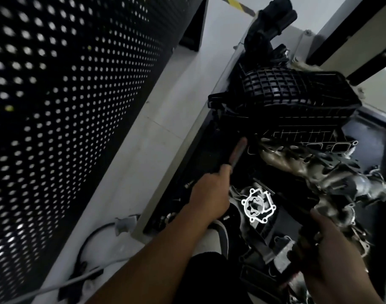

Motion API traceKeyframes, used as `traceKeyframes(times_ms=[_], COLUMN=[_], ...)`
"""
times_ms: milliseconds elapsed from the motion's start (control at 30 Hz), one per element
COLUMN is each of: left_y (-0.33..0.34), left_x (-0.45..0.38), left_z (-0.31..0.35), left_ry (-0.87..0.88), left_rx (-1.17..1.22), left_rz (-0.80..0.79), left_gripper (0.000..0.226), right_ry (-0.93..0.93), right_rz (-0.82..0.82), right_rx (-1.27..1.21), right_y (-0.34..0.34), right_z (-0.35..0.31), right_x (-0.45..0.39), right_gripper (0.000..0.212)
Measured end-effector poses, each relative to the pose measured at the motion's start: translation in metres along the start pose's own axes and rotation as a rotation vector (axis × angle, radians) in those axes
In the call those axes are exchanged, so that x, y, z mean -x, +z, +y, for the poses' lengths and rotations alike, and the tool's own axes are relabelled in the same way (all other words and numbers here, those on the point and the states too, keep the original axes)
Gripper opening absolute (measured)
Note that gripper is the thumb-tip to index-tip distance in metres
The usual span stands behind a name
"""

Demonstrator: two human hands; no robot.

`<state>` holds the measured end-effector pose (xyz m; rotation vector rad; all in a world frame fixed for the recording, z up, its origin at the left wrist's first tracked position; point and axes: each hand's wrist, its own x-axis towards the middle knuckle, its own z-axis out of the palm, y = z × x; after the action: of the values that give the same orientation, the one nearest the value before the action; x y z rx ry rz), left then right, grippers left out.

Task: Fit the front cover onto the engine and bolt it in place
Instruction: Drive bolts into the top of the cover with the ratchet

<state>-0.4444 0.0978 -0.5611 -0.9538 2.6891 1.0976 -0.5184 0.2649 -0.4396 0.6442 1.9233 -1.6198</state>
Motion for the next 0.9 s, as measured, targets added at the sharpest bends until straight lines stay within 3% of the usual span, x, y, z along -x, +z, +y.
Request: traceKeyframes(times_ms=[67, 167, 267, 333, 433, 633, 733, 800, 900], left_y=[0.010, 0.020, 0.018, 0.012, 0.010, 0.014, 0.017, 0.020, 0.016], left_x=[0.012, 0.029, 0.035, 0.037, 0.038, 0.022, 0.011, 0.006, -0.002], left_z=[0.011, 0.009, -0.007, -0.022, -0.046, -0.052, -0.051, -0.049, -0.046], left_ry=[0.064, 0.063, -0.109, -0.293, -0.426, -0.426, -0.321, -0.254, -0.293], left_rx=[-0.057, -0.023, 0.034, -0.069, -0.241, -0.201, -0.140, -0.153, -0.082], left_rz=[-0.056, -0.057, 0.053, 0.141, 0.087, 0.096, 0.098, 0.083, 0.093], left_gripper=[0.059, 0.047, 0.039, 0.039, 0.042, 0.032, 0.037, 0.029, 0.014], right_ry=[-0.009, -0.021, -0.012, 0.000, 0.006, 0.004, 0.000, -0.003, -0.001], right_rz=[0.025, 0.042, 0.045, 0.046, 0.022, 0.034, 0.030, 0.010, -0.017], right_rx=[0.007, 0.027, 0.026, 0.025, 0.016, 0.035, 0.029, 0.023, 0.008], right_y=[-0.001, 0.002, 0.004, 0.002, 0.002, 0.006, 0.005, 0.005, 0.004], right_z=[0.003, 0.005, 0.006, 0.006, 0.003, 0.002, 0.004, 0.006, 0.006], right_x=[-0.001, -0.003, -0.003, -0.006, -0.009, -0.004, 0.000, 0.004, 0.012], right_gripper=[0.018, 0.021, 0.022, 0.020, 0.017, 0.025, 0.027, 0.029, 0.036])
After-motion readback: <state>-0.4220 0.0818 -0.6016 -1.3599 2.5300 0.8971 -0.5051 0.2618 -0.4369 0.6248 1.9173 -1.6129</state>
